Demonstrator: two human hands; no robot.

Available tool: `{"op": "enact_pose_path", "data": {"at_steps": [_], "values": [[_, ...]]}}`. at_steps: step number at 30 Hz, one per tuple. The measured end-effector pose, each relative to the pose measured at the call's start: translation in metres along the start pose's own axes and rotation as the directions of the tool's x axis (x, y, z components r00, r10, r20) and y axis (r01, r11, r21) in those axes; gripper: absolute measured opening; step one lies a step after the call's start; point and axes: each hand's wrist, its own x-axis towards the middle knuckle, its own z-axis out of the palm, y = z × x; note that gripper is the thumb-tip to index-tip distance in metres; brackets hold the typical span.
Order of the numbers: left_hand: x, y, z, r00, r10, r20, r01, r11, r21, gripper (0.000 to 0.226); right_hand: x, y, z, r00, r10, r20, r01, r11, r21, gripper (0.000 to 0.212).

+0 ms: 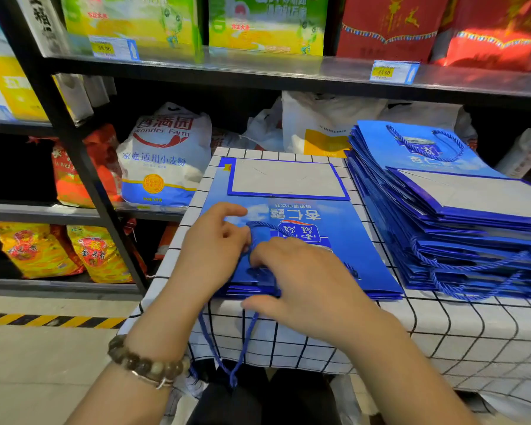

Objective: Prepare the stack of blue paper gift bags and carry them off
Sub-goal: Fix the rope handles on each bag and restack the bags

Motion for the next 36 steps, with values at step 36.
{"op": "enact_pose_path", "data": {"at_steps": [36], "values": [[0.004, -0.001, -0.006, 0.802, 0.242, 0.546, -0.505, 0.762, 0.405, 0.073, -0.002, 0.028, 0.008, 0.624, 0.743, -0.243, -0.072, 0.364, 0.929, 0.039]]}}
